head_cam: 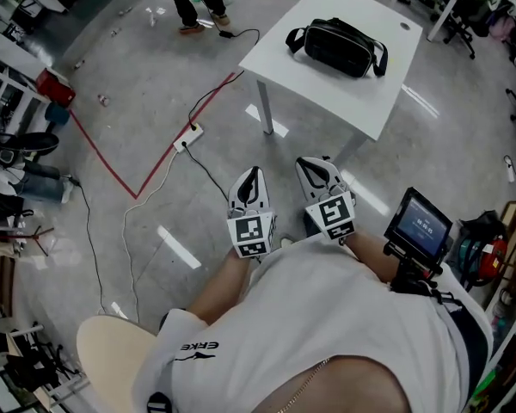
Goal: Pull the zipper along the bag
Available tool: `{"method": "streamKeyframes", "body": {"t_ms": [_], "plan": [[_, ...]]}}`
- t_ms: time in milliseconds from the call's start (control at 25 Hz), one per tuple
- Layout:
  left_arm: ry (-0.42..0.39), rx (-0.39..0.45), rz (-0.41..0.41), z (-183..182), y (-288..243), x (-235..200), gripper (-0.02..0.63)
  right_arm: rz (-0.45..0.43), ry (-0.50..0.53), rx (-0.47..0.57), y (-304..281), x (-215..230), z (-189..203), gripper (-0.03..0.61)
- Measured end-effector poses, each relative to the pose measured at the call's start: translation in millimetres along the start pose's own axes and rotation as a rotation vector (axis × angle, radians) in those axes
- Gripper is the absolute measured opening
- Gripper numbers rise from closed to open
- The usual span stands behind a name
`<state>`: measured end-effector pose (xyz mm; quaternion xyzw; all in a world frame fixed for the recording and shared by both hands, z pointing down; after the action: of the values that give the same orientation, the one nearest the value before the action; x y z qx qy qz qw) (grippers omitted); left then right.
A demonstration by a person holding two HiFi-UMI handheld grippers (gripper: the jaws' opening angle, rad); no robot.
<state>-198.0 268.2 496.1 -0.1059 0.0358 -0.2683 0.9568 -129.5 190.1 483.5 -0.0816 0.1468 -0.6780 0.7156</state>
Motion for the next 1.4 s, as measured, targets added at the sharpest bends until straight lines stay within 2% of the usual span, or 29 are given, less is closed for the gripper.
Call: {"method": "streamKeyframes", "body": {"t_ms": [400,640,920,1040,1400], "plan": [[-0.053,0.03,0.039,-38,-106,16,0.005,0.065,-0.03,0.051,-43,103,-14,0.005],[-0.078,0.018,0.082,-56,-185,49,0.005,0.108,-0.065,0.036,-56,182,-4,0.005],[-0.141,0.04,0.158,-74,-245,86,0.005,0.186,-0.107,0.04,-53,245,10,0.005],[-0.179,0.04,0.197,-83,-275,111,0.005,0.229,-0.143,0.042,-47,278,19,0.005],[-0.287,0.069,0.385,-105,-336,153,0.005,0.387,-0.236,0.031,-46,323,34,0.005]]}}
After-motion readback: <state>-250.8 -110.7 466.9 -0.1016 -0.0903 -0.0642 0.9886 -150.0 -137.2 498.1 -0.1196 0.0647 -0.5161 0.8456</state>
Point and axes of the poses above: the fingertips, and each gripper's own axes: y backward along the fingers, x to its right, z out of its underside, the point moved 1 cm from there along y, backward along the fingers, and after that the axes turned 5 degrees about -z, right-handed, at the moved point
